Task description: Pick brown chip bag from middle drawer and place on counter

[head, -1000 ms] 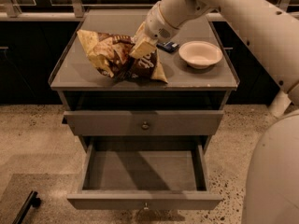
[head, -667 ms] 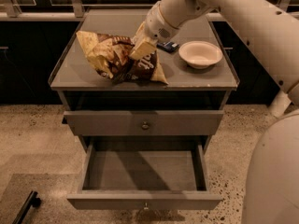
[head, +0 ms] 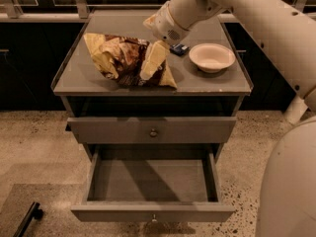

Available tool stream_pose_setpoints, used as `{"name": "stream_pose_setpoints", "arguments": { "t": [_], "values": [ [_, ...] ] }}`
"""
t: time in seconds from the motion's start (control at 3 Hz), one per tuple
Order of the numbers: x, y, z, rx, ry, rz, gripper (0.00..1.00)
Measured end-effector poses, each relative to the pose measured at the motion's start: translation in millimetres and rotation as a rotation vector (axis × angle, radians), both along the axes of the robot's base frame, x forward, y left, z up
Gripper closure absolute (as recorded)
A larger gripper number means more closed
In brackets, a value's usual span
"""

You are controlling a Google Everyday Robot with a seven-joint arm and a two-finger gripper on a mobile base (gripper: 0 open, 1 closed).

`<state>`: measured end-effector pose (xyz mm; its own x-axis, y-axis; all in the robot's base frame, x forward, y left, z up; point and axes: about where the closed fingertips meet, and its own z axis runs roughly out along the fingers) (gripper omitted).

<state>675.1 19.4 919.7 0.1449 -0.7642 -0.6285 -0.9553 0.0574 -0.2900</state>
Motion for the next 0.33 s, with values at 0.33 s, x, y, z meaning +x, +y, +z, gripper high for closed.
{"name": "stream_pose_setpoints", "arguments": {
  "t": [0.33],
  "values": [
    [0.0, 0.0, 0.0, 0.000, 0.000, 0.000, 0.00]
  ]
}}
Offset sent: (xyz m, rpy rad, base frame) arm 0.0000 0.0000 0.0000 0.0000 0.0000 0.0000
